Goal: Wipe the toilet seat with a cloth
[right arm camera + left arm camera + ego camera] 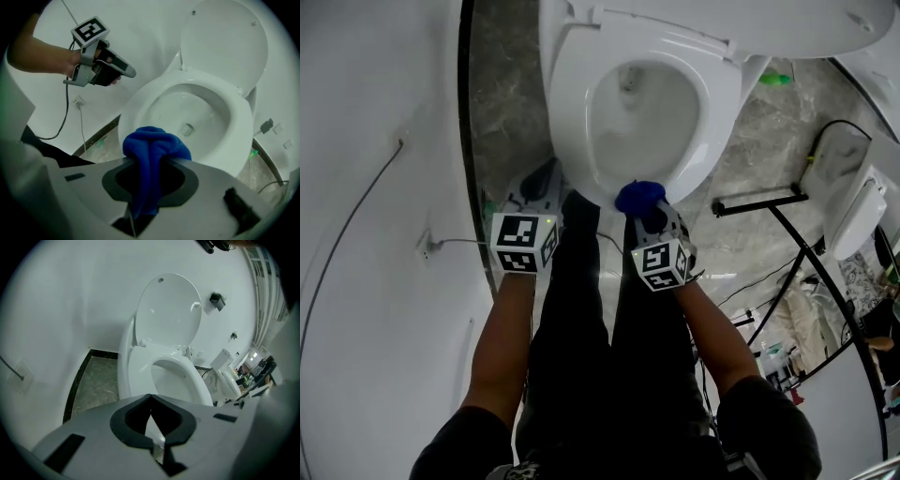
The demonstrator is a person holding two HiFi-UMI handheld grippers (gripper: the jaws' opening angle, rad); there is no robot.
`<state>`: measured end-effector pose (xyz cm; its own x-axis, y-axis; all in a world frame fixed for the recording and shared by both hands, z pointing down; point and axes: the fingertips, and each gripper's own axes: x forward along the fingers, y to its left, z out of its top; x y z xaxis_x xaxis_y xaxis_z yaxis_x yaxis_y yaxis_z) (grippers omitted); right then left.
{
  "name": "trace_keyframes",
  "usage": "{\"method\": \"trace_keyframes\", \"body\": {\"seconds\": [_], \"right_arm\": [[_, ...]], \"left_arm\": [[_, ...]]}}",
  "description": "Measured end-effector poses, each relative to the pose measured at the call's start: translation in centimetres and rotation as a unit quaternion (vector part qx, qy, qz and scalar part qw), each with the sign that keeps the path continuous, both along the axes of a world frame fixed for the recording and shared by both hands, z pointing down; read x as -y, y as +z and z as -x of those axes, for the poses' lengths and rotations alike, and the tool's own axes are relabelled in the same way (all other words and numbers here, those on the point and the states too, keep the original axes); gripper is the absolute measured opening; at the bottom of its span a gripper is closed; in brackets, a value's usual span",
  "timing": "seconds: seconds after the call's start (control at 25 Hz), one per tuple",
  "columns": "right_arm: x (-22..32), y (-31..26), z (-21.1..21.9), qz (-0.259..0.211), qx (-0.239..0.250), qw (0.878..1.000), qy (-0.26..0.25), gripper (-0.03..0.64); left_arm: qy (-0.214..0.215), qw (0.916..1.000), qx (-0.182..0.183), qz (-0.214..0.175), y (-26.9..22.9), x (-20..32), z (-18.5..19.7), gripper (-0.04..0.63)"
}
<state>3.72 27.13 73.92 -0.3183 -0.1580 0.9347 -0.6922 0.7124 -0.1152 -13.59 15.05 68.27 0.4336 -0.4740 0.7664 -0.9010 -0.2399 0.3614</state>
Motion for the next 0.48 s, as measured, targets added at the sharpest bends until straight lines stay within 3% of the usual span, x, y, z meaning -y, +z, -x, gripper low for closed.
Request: {"method": "trace_keyframes", "body": {"seconds": [0.24, 0.48], "right_arm": [[-1.2, -0.1, 8.6, -0.002, 0.05, 0.995, -0.091, 0.081], [3.7, -0.1, 13.3, -0.024, 0.085, 0.994, -0.069, 0.081]], "left_arm": [[-0.023, 0.9997, 0.002, -0.001, 0.0, -0.5, 2.0, 0.009], [-0.05, 0.9987, 0.005, 0.002, 0.1, -1.4, 4.1, 0.009]]}}
